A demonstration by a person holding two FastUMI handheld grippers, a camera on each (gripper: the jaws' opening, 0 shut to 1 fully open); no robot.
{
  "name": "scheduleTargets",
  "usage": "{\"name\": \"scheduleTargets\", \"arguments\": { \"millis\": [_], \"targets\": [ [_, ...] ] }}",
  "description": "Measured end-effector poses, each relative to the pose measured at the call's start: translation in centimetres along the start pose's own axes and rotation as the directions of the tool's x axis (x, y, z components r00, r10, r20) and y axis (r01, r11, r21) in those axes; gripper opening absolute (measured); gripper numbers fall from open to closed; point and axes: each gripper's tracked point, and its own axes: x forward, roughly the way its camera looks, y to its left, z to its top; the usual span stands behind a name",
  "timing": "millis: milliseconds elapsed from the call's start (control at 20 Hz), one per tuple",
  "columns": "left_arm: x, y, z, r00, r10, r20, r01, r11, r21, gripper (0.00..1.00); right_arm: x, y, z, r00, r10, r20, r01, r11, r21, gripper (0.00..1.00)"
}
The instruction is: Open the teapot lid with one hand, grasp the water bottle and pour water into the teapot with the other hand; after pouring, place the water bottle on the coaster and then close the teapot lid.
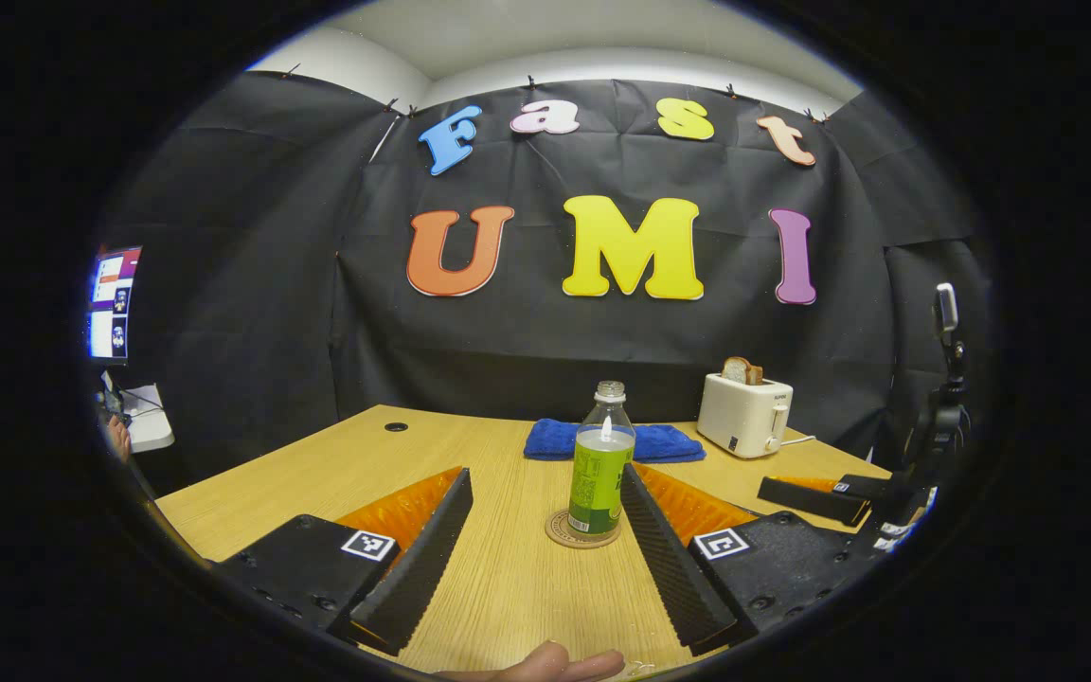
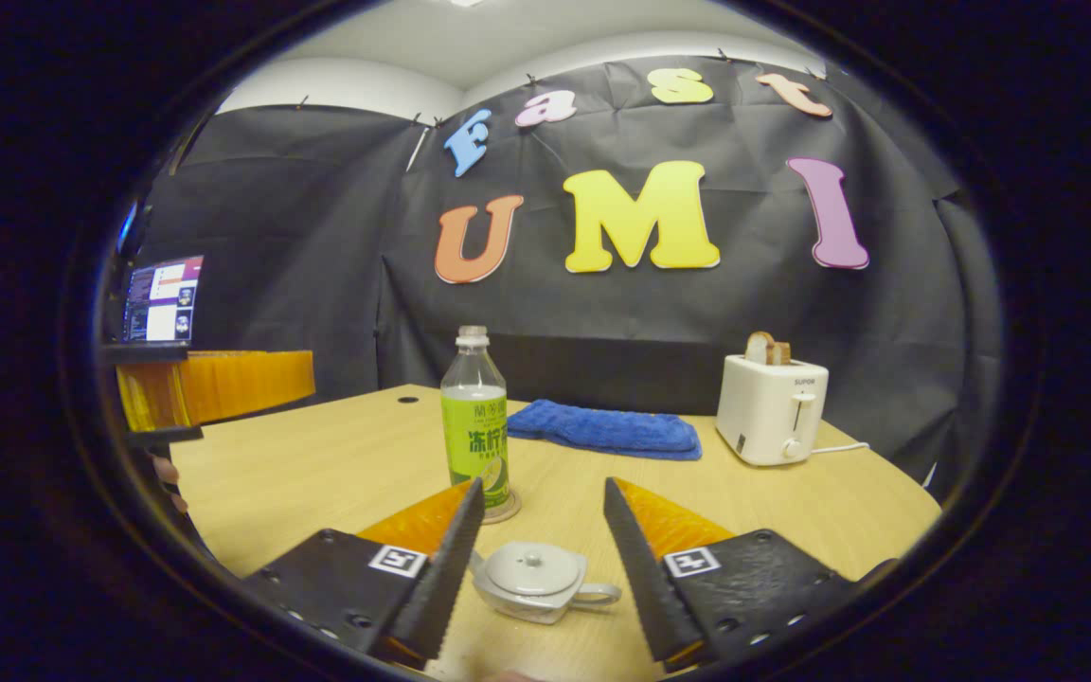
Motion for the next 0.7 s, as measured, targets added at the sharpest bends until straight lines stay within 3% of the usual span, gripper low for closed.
{"name": "scheduleTargets", "arguments": {
  "millis": [50,100,300,500,700],
  "targets": [
    [-0.2,-0.1,0.2,1.0,0.006,0.002,-0.006,1.0,0.015,0.99,-0.7,-0.5,1.2,1.0,-0.02,0.011,0.02,1.0,0.01,0.96],
    [-0.5,-0.2,0.5,1.0,0.012,0.008,-0.012,0.999,0.031,0.99,-1.5,-1.1,2.4,0.999,-0.037,0.026,0.037,0.999,0.015,0.98],
    [-1.6,-1.2,1.1,1.0,0.008,0.008,-0.009,0.998,0.069,0.98,-5.6,-3.6,6.9,0.993,-0.083,0.086,0.082,0.997,0.008,0.98],
    [-2.6,-1.9,1.7,1.0,0.029,0.0,-0.029,0.992,0.119,0.98,-11.1,-8.8,8.8,0.968,-0.234,0.094,0.238,0.971,-0.03,0.95],
    [-3.5,-1.6,2.5,0.998,0.066,0.005,-0.067,0.993,0.096,0.98,-15.5,-10.0,10.7,0.961,-0.217,0.17,0.215,0.976,0.035,0.95]
  ]
}}
